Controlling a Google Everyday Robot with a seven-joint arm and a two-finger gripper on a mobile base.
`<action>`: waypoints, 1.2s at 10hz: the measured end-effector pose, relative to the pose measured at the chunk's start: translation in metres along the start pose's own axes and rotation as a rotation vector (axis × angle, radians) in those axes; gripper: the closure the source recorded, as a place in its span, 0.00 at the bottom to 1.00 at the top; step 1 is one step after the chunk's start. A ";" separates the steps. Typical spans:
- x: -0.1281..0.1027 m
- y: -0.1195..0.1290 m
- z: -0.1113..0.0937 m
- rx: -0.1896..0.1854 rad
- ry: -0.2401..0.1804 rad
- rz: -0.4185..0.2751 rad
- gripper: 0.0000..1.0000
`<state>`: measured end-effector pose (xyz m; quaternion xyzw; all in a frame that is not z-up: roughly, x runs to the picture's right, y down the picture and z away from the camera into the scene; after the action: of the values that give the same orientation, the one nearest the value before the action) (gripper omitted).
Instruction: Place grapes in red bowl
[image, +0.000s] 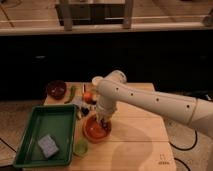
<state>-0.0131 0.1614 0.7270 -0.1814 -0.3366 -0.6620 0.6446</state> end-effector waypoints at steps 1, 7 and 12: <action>0.000 0.000 0.001 0.002 -0.003 -0.008 0.99; 0.002 0.000 0.003 0.008 -0.027 -0.071 0.99; 0.002 0.000 0.005 0.017 -0.054 -0.136 0.99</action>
<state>-0.0149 0.1634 0.7322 -0.1706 -0.3709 -0.6962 0.5905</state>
